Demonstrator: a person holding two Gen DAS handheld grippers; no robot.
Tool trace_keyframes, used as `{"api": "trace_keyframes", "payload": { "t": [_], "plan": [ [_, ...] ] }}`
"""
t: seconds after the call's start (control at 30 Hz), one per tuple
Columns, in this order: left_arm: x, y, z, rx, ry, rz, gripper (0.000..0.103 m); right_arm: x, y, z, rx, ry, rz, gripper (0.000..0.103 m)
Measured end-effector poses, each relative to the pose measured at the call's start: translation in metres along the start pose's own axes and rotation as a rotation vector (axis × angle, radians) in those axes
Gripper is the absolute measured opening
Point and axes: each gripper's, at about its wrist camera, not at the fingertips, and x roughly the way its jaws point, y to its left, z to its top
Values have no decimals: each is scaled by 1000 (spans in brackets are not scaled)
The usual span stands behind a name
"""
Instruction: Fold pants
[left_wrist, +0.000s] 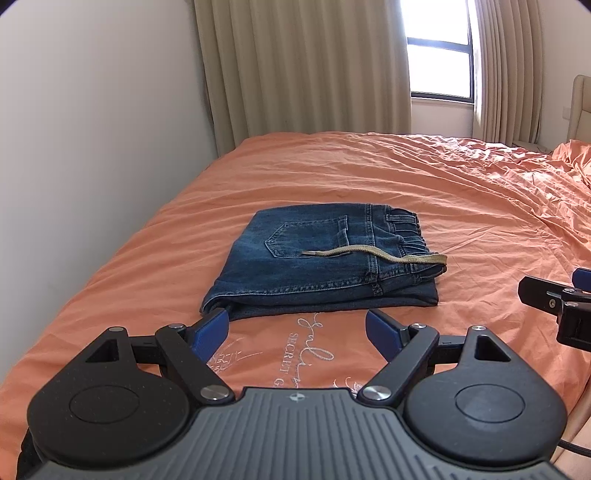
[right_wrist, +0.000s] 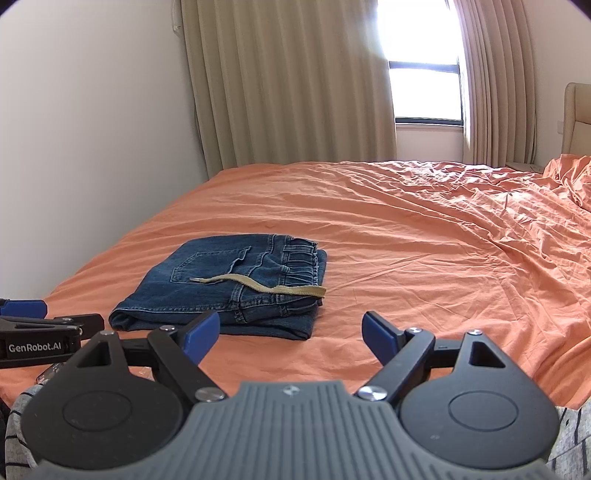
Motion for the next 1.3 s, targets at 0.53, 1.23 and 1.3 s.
{"api": "trace_keyframes", "payload": {
  "t": [0.53,1.23,1.3],
  "plan": [
    [-1,-1,2,11,-9,-12,98,-5,-1,1,12,-8,-9,81],
    [-5,-1,3,11,-13,-15,98,-6,0,2,9,-1,7,81],
    [-5,0,3,12,-13,-16,98,-6,0,2,8,0,9,81]
  ]
}}
